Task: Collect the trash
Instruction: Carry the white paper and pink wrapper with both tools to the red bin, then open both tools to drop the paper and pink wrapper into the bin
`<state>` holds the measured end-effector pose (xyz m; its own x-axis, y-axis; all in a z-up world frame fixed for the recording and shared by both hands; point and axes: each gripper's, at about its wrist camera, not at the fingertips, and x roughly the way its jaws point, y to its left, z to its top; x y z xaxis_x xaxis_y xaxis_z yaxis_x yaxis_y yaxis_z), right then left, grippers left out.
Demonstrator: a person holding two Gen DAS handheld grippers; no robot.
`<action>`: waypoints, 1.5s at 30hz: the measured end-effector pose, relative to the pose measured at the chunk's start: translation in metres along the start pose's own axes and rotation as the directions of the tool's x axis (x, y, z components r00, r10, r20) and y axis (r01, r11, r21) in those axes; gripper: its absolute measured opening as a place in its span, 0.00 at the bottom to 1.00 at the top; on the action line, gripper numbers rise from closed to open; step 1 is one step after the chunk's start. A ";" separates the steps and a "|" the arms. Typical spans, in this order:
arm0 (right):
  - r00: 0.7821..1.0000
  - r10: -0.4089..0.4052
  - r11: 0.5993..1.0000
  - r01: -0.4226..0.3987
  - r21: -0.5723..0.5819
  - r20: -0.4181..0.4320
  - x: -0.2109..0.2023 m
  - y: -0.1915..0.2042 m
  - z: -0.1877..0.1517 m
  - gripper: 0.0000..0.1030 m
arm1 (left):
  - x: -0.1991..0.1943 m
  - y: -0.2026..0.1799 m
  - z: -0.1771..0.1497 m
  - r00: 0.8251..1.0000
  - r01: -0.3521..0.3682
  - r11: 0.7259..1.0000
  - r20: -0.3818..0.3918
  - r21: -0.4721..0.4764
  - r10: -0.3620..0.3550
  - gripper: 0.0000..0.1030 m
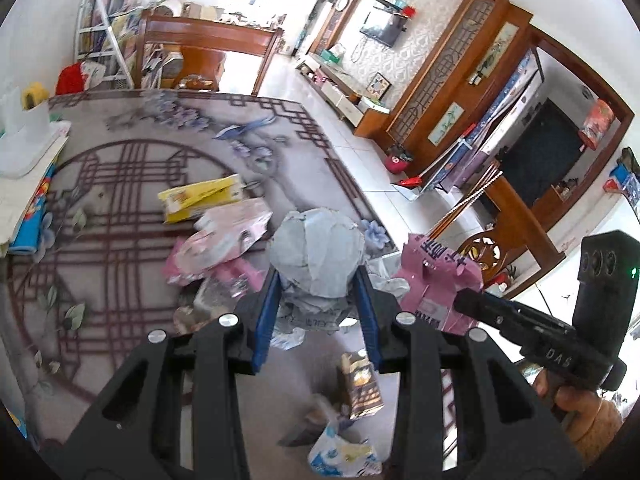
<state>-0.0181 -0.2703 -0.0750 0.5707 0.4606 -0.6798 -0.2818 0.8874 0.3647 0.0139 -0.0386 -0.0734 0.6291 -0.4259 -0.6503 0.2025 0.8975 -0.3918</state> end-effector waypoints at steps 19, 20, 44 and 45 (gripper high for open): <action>0.992 -0.109 0.988 0.102 0.114 0.057 -0.047 -0.107 0.015 0.23 | 0.067 -0.097 0.017 0.997 0.070 0.991 -0.043 0.117 -0.065 0.35; 0.992 -0.111 0.987 0.104 0.120 0.058 -0.049 -0.113 0.016 0.23 | 0.072 -0.102 0.018 0.997 0.073 0.990 -0.047 0.122 -0.068 0.35; 0.970 -0.236 0.926 0.208 0.314 0.055 -0.107 -0.305 0.015 0.23 | 0.231 -0.265 0.001 0.956 0.209 0.954 -0.251 0.214 -0.153 0.35; 0.970 -0.238 0.925 0.209 0.318 0.055 -0.108 -0.309 0.015 0.23 | 0.237 -0.268 -0.001 0.953 0.208 0.954 -0.263 0.214 -0.149 0.35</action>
<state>0.0189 -0.5949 -0.1048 0.6626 0.2342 -0.7114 0.1040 0.9119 0.3971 0.1083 -0.3805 -0.1229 0.3719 -0.5699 -0.7327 0.4851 0.7923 -0.3700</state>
